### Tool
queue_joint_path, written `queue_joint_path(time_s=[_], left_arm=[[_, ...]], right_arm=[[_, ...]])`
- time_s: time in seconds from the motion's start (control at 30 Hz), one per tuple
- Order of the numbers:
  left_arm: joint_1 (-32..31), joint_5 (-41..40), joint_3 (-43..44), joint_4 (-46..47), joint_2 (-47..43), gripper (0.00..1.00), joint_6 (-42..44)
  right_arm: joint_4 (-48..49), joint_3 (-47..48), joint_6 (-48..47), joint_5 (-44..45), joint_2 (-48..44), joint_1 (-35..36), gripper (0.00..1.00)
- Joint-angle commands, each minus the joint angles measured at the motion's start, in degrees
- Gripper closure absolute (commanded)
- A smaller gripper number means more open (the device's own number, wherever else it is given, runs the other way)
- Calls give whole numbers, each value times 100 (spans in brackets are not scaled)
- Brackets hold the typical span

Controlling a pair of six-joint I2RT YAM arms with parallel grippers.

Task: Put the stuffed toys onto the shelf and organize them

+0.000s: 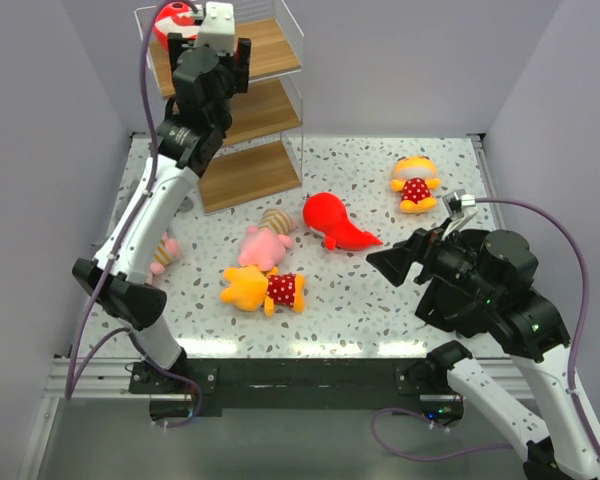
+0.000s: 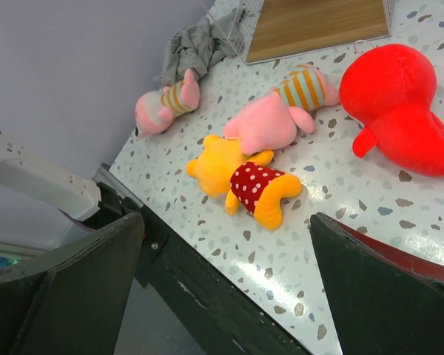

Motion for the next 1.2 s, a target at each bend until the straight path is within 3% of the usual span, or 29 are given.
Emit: queue_joint_path(time_s=[0.0,0.23,0.43,0.53,0.63,0.87,1.17], left_arm=[[-81,994,-435,359,-985,10,-560],[-81,2556,-1736,448,-2075,7,-1193],[-81,3410,-2905,71,-2787,5,-1782],[-81,4015,-3459,-141,-3033,2,-2011],[-81,4614,-4092,-159,-3341,0,-2081],[-81,5003,-5839,341,-4290,0,-1976],[-46,4993,-7080,1202,-4791,0,-1976]], right_arm=[[-20,59,152,361,79,-8,2],[-65,-221,118,1098,202,-8,2],[-12,-442,223,1469,632,-8,3],[163,-582,-451,1355,808,-8,5],[444,-758,-716,1802,1045,-8,10],[1051,-829,-954,1997,2240,-8,23],[1852,-574,-2044,1996,3734,1,30]])
